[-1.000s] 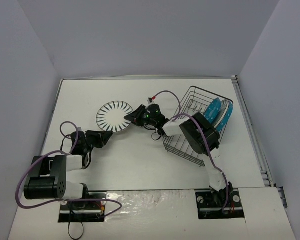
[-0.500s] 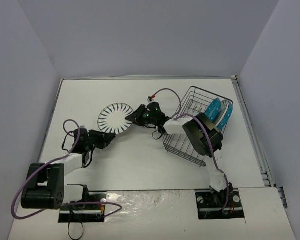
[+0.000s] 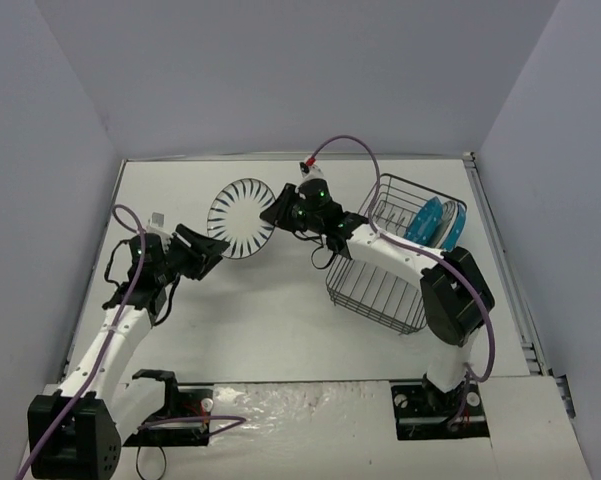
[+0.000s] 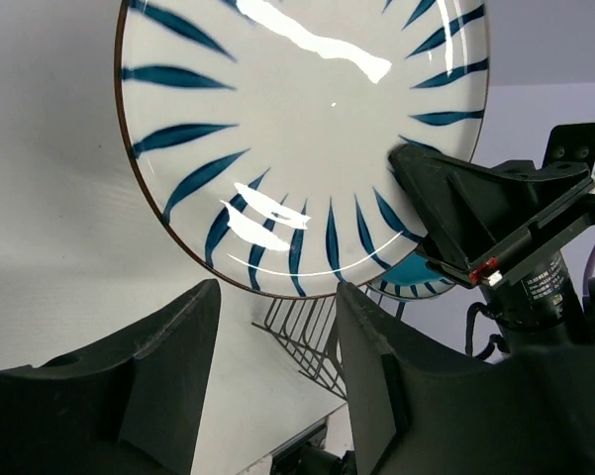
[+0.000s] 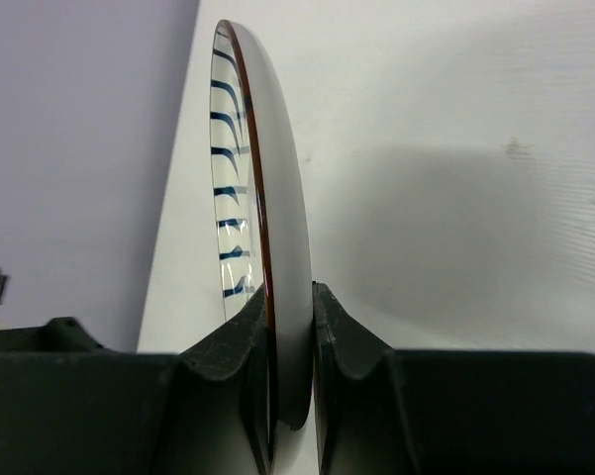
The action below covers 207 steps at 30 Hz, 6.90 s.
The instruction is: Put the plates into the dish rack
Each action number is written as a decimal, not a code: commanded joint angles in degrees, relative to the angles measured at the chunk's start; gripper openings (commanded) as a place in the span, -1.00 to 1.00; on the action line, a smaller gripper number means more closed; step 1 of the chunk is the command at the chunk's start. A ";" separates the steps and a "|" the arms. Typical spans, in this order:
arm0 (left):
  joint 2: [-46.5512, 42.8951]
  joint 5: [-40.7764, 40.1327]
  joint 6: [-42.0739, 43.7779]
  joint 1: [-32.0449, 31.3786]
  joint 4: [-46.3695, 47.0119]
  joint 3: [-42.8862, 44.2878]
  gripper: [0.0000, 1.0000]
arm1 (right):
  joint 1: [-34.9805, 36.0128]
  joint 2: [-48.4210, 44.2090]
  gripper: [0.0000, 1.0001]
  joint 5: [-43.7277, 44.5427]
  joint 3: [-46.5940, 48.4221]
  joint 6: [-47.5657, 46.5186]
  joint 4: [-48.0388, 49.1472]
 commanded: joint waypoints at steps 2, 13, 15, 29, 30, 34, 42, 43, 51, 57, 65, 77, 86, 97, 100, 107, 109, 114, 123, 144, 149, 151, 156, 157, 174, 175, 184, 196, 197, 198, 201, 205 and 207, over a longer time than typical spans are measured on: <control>-5.75 -4.84 10.35 0.43 -13.99 10.62 0.00 | 0.22 -12.34 -1.00 13.82 5.10 -4.84 -4.43; -6.47 -8.89 15.89 1.04 -20.94 15.28 0.12 | 0.11 -24.37 -1.00 38.01 12.44 -10.05 -22.21; -5.73 -8.26 15.42 1.01 -19.43 14.22 0.13 | 0.22 -26.07 -1.00 44.13 12.55 -10.18 -24.64; -1.90 -6.79 15.52 1.15 -14.95 11.45 0.14 | -1.34 -29.15 -1.00 73.69 10.47 -10.39 -35.02; -1.68 -6.59 15.42 1.15 -14.61 11.32 0.14 | -1.62 -28.70 -1.00 74.32 10.34 -10.18 -35.39; -0.79 -5.78 15.29 1.24 -13.67 11.18 0.14 | -3.74 -27.53 -1.00 76.05 7.57 -7.97 -36.63; 0.35 -4.97 15.49 1.59 -13.01 10.63 0.14 | -10.53 -25.64 -1.00 73.78 3.74 -5.19 -36.73; 0.53 -4.86 15.35 1.59 -12.73 10.46 0.14 | -10.93 -25.29 -1.00 73.70 3.42 -4.95 -36.76; 1.07 -4.49 15.25 1.59 -12.09 10.00 0.14 | -12.91 -22.14 -1.00 72.28 2.59 -4.21 -36.68; 1.54 -4.46 15.25 1.68 -11.88 9.91 0.14 | -13.32 -20.51 -1.00 71.72 1.75 -4.03 -36.64; 2.30 -4.23 15.23 1.68 -11.57 9.88 0.14 | -13.51 -20.53 -1.00 71.13 0.08 -4.11 -36.48; 2.39 -4.06 15.25 1.77 -11.47 9.65 0.14 | -13.86 -18.49 -1.00 69.48 -1.71 -3.96 -35.17; 2.57 -3.79 15.25 1.95 -11.30 9.21 0.14 | -14.30 -16.91 -1.00 67.99 -2.41 -4.49 -33.34; 2.58 -3.44 15.33 2.40 -11.37 9.02 0.14 | -15.02 -12.25 -1.00 66.26 -2.12 -3.98 -32.53; 2.75 -3.36 15.33 2.39 -11.28 8.86 0.14 | -15.39 -11.08 -1.00 65.70 -2.00 -3.92 -32.37; 2.94 -3.28 15.33 2.47 -11.43 9.28 0.14 | -15.95 -9.03 -1.00 64.16 -2.75 -3.30 -31.87; 2.91 -3.44 15.33 2.47 -11.47 9.39 0.15 | -16.06 -8.74 -1.00 63.77 -2.93 -3.26 -31.67; 3.09 -3.55 15.29 2.47 -11.74 9.28 0.14 | -16.21 -8.74 -1.00 63.12 -3.38 -3.43 -31.12; 3.18 -3.44 15.07 2.47 -11.79 9.30 0.14 | -15.88 -9.79 -1.00 61.52 -6.46 -2.55 -30.12; 1.40 -3.60 15.16 2.47 -13.41 9.32 0.14 | -11.47 -12.36 -0.41 61.94 -8.25 -1.17 -30.46; 1.09 -3.61 15.16 2.47 -13.58 9.21 0.14 | -10.72 -14.37 -0.32 62.37 -7.93 -1.30 -31.35; 1.07 -3.74 15.16 2.47 -13.53 9.12 0.14 | -10.50 -15.25 -0.30 62.41 -7.29 -1.46 -32.08; 1.16 -3.83 15.07 2.47 -13.41 9.21 0.14 | -9.99 -19.04 -0.14 63.62 -4.65 -2.32 -34.80; 1.19 -3.97 15.06 2.47 -13.41 9.23 0.14 | -9.98 -19.65 -0.12 63.80 -4.37 -2.51 -35.14; 4.88 -2.30 21.04 0.62 -17.47 20.62 0.33 | -8.79 -32.86 0.54 47.92 5.82 -18.37 -32.98; 5.06 -2.18 22.05 0.11 -18.20 22.45 0.37 | -8.76 -33.38 0.60 44.77 5.75 -19.59 -31.04; 4.59 1.30 26.05 -1.83 -18.93 35.90 0.94 | -8.76 -37.24 1.00 20.63 2.60 -25.90 -16.11; 4.06 1.43 29.39 -4.38 -18.07 44.93 0.94 | -8.76 -40.50 1.00 11.88 3.48 -26.59 -10.23; 4.06 1.52 29.40 -4.55 -17.74 45.02 0.94 | -8.76 -40.75 1.00 11.79 3.48 -26.67 -10.06; 4.08 1.57 29.37 -4.73 -17.41 45.12 0.94 | -8.76 -40.96 1.00 11.65 3.48 -26.77 -9.83; 4.33 1.93 29.28 -5.33 -16.32 45.09 0.94 | -8.76 -40.98 1.00 10.94 3.60 -27.23 -9.31; 4.61 2.15 29.17 -5.88 -15.71 44.83 0.94 | -8.76 -40.58 1.00 10.33 3.42 -27.40 -9.29; 4.50 2.09 29.26 -6.05 -15.43 44.72 0.94 | -8.76 -40.47 1.00 10.29 3.23 -27.55 -9.34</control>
